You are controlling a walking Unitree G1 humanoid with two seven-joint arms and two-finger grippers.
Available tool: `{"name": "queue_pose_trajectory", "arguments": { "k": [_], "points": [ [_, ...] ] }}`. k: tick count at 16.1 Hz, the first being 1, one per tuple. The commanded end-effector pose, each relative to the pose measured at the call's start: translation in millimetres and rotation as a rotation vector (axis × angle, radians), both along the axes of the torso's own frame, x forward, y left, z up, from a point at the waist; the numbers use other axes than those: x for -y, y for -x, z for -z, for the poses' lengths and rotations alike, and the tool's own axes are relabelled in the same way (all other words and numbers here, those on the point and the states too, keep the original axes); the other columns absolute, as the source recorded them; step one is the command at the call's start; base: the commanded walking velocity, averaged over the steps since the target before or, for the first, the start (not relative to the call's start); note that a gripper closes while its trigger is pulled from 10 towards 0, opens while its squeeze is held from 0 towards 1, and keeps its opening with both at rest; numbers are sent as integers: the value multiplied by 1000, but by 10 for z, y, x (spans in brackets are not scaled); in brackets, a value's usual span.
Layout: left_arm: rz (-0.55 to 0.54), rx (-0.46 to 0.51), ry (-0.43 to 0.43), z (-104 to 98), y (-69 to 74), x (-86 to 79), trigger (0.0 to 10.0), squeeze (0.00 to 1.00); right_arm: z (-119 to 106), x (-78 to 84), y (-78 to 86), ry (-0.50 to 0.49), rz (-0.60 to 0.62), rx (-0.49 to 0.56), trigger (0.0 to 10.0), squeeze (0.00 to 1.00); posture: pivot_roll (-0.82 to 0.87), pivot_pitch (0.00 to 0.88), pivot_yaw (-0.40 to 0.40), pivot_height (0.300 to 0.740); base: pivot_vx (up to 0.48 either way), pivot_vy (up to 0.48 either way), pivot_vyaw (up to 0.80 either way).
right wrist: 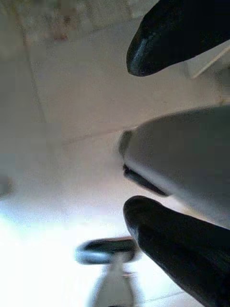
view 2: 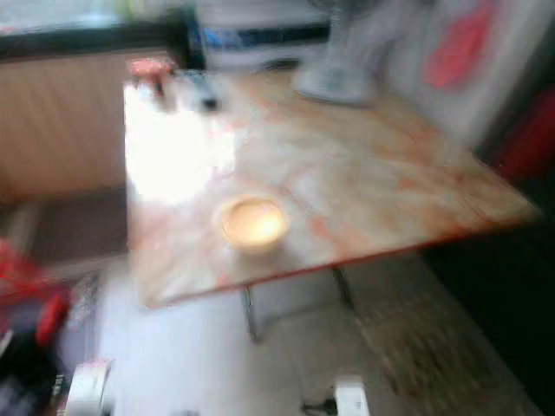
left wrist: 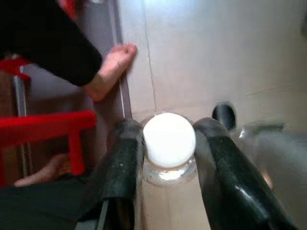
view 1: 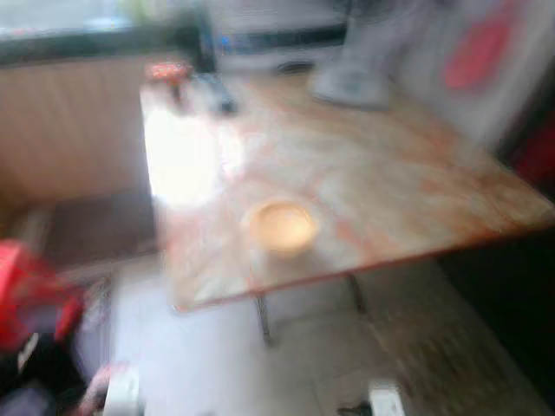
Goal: Restocking fridge
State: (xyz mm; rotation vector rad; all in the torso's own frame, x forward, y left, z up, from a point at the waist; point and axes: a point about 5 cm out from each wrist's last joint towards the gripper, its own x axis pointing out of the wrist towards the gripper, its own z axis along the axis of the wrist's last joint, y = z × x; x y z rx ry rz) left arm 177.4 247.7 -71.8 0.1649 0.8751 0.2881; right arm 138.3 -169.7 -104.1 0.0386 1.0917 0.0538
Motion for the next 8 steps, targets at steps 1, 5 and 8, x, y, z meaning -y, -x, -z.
{"name": "queue_pose_trajectory", "arguments": {
  "k": [1,5,8],
  "points": [
    [-22,-81,11,113,211,28,10000,0,-36,50,-85,15,-2,29,10000,0,96,51,-35,736,0,0,0],
    [-19,-103,12,136,240,59,10000,0,-37,56,-87,14,15,31,10000,0,90,43,-40,736,0,0,0],
    [-11,-106,16,143,244,80,10000,0,-36,54,-84,13,20,34,10000,0,90,35,-43,736,0,0,0]
  ]
}}
